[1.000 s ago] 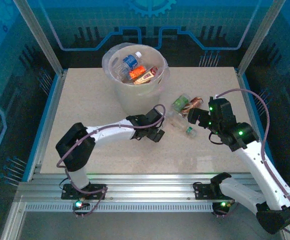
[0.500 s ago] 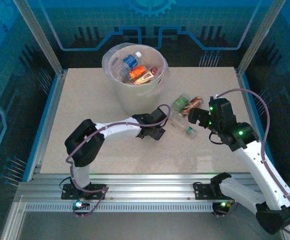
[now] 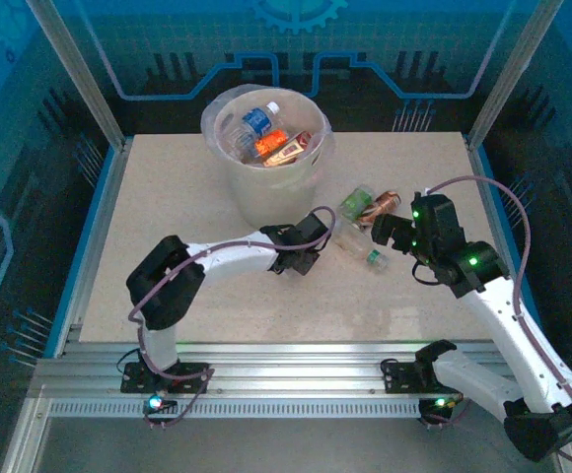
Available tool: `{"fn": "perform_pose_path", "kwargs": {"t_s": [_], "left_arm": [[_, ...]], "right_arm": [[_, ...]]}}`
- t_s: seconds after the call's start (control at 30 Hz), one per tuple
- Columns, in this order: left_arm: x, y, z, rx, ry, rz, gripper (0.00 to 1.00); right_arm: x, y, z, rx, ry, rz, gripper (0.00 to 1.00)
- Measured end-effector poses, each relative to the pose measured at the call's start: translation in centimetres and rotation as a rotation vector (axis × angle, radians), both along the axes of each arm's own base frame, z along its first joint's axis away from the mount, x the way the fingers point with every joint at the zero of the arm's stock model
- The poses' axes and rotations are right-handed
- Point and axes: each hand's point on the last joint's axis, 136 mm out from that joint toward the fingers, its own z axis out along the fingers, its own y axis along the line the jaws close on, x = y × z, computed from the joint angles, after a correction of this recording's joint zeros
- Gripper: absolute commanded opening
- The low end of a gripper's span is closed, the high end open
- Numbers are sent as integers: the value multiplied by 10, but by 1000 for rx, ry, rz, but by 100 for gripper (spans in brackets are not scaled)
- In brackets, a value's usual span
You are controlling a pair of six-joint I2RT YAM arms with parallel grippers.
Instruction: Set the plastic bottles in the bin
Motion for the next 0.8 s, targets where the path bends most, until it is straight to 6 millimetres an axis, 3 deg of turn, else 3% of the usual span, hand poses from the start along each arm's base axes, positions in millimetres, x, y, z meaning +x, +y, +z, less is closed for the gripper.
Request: {"fn": "perform_pose_path", "kwargs": {"t_s": [0.17, 0.43, 0.63, 0.8], "left_arm": [[-16, -13, 26, -33, -31, -52, 42], [-60, -57, 102, -188, -114, -232, 41], [-64, -61, 186, -338, -248, -281, 39], [-60, -58, 270, -418, -428, -328, 40]], "right_arm": [[-1, 0, 2, 2, -6, 0, 100], [-3, -4, 7, 4, -27, -9, 100], [-7, -10, 12, 0, -56, -30, 100], [-9, -13, 12, -3, -62, -36, 100]]}}
